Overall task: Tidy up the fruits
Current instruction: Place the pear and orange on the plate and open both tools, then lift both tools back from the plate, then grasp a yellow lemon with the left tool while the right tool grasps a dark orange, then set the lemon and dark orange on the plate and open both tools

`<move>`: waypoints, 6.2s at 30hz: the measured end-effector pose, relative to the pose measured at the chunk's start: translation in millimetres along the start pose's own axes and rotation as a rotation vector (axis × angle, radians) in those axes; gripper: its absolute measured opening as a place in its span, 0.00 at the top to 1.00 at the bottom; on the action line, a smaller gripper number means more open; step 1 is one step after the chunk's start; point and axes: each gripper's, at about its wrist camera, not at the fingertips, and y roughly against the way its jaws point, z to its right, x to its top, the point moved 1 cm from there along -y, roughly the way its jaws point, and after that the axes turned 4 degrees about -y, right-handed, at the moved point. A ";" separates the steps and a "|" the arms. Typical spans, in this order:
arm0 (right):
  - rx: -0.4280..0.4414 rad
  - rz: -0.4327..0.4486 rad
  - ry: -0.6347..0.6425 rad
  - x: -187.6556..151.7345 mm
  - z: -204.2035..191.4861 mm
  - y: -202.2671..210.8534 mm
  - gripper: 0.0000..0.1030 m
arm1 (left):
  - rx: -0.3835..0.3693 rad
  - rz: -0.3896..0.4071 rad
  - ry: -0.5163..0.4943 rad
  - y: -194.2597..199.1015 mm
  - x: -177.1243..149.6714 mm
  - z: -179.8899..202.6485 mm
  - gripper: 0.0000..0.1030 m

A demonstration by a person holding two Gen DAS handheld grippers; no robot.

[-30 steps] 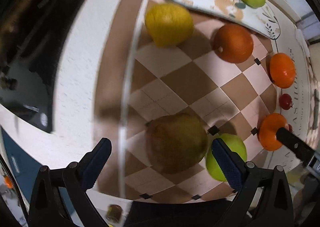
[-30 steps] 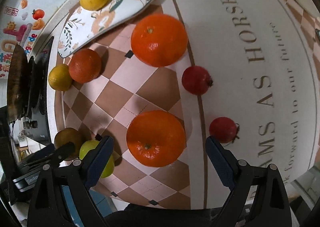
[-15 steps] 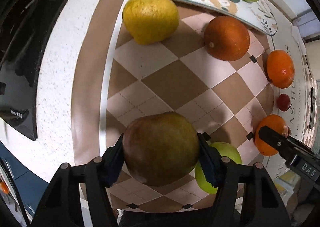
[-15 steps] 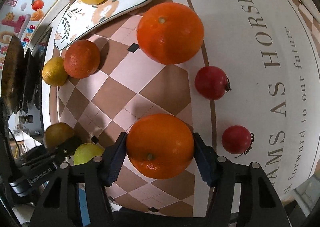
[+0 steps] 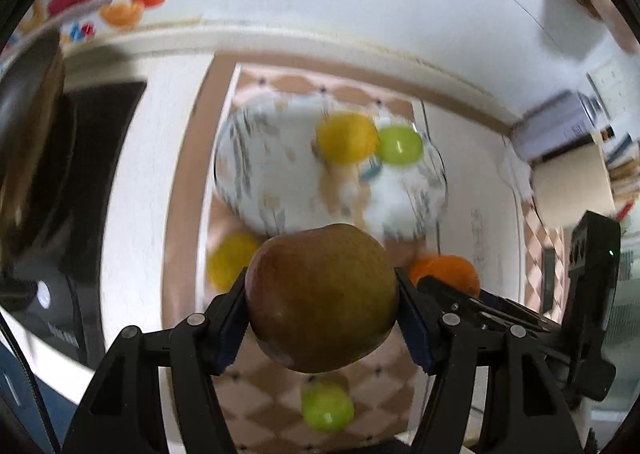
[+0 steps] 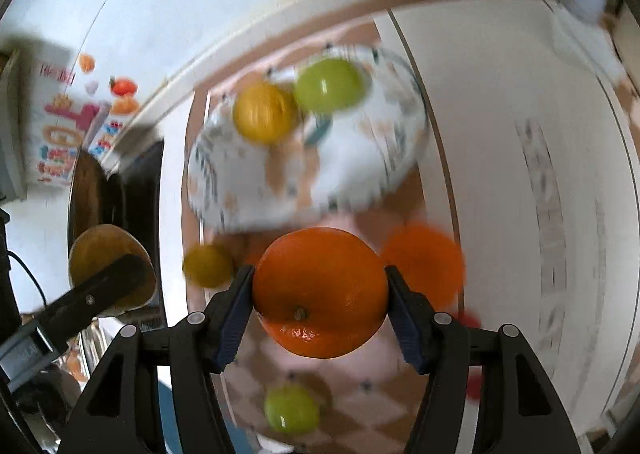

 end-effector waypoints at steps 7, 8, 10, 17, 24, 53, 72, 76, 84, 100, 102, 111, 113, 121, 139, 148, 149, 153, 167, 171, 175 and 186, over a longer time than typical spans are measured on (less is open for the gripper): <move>-0.078 -0.050 0.020 56.3 -6.5 -57.3 0.36 | 0.104 -0.085 0.005 -57.8 85.6 -26.7 0.38; -0.083 -0.057 0.021 56.1 -3.2 -62.5 0.36 | 0.110 -0.111 0.013 -71.6 97.6 -32.2 0.38; -0.082 -0.071 0.017 58.7 -2.7 -70.6 0.36 | 0.110 -0.143 0.024 -89.0 110.0 -39.9 0.38; -0.085 -0.100 0.017 60.0 -4.7 -82.9 0.35 | 0.089 -0.232 0.019 -128.4 128.7 -45.0 0.38; -0.096 -0.110 0.017 64.4 -15.7 -88.0 0.27 | 0.099 -0.262 0.020 -147.1 126.2 -45.3 0.37; -0.284 0.125 0.164 -15.0 -22.8 39.9 0.08 | 0.259 0.086 -0.038 7.7 13.0 -23.8 0.14; -0.264 0.356 0.256 -128.2 -41.4 168.8 0.08 | 0.239 0.302 -0.079 110.9 -93.3 21.8 0.14; -0.258 0.394 0.259 -146.2 -41.9 191.7 0.08 | 0.241 0.348 -0.092 129.9 -105.2 30.7 0.14; -0.238 0.435 0.251 -159.7 -40.9 215.3 0.08 | 0.242 0.391 -0.103 149.5 -122.5 39.2 0.14; -0.184 0.321 0.225 -121.2 -43.4 160.4 0.08 | 0.300 0.317 -0.064 117.1 -98.9 16.2 0.01; -0.168 0.265 0.231 -111.7 -46.0 133.2 0.08 | 0.342 0.305 -0.045 105.9 -92.5 3.8 0.01; -0.122 0.005 0.216 -71.7 -59.8 -23.6 0.08 | 0.447 0.144 0.083 48.6 -70.9 -66.1 0.01; -0.136 -0.021 0.204 -63.7 -58.8 -48.9 0.08 | 0.435 0.103 0.108 35.4 -66.5 -77.0 0.01; -0.106 -0.082 0.190 -54.3 -48.4 -94.0 0.43 | 0.310 -0.048 0.183 -19.5 -50.3 -93.1 0.01; -0.059 0.014 0.107 -40.2 -11.0 -23.7 0.44 | 0.156 -0.213 0.073 -108.4 -41.8 -59.3 0.47; 0.031 0.047 0.104 -3.7 -48.0 -36.1 0.44 | 0.032 -0.105 0.164 -57.9 1.3 -60.9 0.47; 0.038 0.047 0.109 0.5 -52.5 -40.4 0.44 | 0.018 -0.110 0.178 -58.7 6.4 -64.5 0.47; 0.067 0.024 0.105 10.5 -64.5 -60.3 0.44 | -0.032 -0.164 0.245 -80.0 26.1 -77.5 0.47; 0.072 -0.035 0.115 6.5 -72.7 -78.5 0.24 | -0.073 -0.215 0.302 -100.4 36.1 -84.1 0.45; 0.037 -0.019 0.112 2.8 -67.2 -60.1 0.19 | -0.046 -0.183 0.266 -89.0 39.3 -84.1 0.40; -0.066 0.039 0.123 -2.0 -60.2 -34.6 0.10 | -0.010 -0.153 0.226 -73.9 34.9 -81.6 0.36; -0.286 0.195 0.159 -20.8 -33.8 33.5 0.08 | 0.173 -0.038 0.061 -23.4 -6.7 -54.8 0.10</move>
